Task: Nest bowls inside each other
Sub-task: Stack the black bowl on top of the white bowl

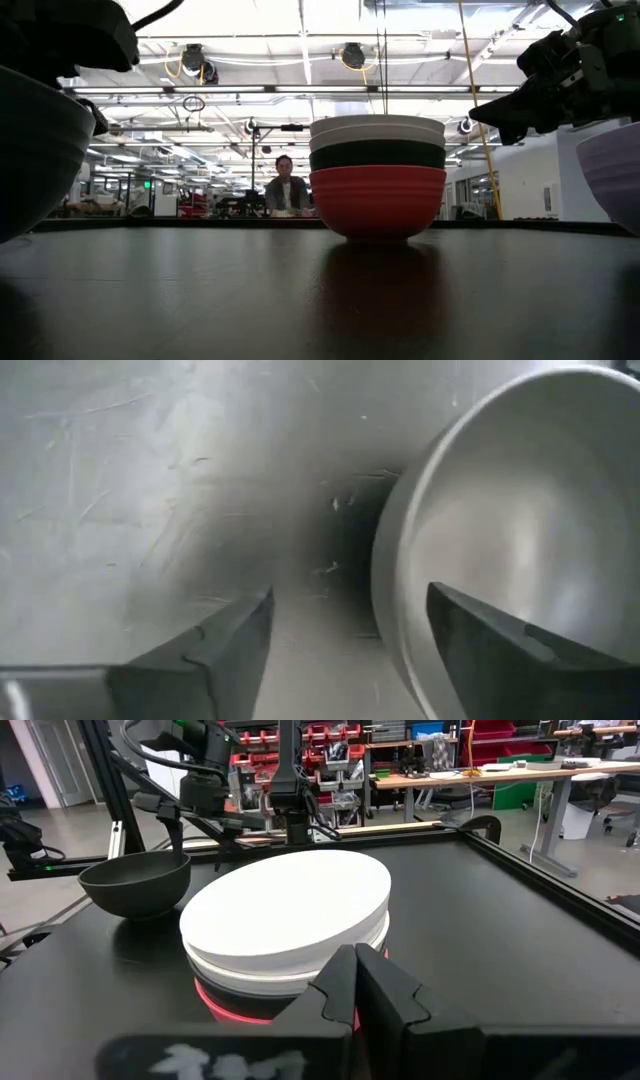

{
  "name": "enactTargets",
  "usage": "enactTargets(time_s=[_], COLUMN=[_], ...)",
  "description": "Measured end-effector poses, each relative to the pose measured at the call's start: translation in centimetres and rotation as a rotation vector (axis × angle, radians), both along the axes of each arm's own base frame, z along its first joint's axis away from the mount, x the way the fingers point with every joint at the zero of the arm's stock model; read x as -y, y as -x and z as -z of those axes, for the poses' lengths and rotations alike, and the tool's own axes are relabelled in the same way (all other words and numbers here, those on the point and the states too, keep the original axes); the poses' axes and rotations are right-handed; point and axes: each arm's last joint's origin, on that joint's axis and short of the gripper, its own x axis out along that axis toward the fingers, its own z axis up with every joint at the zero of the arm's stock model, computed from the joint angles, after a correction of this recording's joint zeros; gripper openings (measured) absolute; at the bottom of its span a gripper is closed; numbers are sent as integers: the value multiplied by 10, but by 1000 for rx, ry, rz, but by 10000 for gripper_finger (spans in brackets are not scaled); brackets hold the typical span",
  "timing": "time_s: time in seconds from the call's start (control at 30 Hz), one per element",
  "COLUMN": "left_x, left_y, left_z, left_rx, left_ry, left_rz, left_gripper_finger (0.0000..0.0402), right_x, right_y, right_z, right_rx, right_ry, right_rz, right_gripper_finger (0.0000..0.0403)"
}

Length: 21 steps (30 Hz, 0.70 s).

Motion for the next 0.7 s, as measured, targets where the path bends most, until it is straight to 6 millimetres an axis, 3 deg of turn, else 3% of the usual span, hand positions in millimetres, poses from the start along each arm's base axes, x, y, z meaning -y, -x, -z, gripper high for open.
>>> enactTargets(time_s=[0.13, 0.37, 0.7], left_x=[1, 1, 4], left_y=[0, 0, -6], left_z=[0, 0, -4], left_rx=[12, 35, 156], left_ry=[-15, -42, -64], left_rz=[43, 121, 254], left_gripper_finger=[198, 26, 6], right_x=[0, 0, 0], right_y=[0, 0, 0], right_z=[0, 0, 1], right_rx=[-2, -3, -11], right_ry=[0, -1, 3], right_rz=[0, 0, 0], right_gripper_finger=[0, 0, 0])
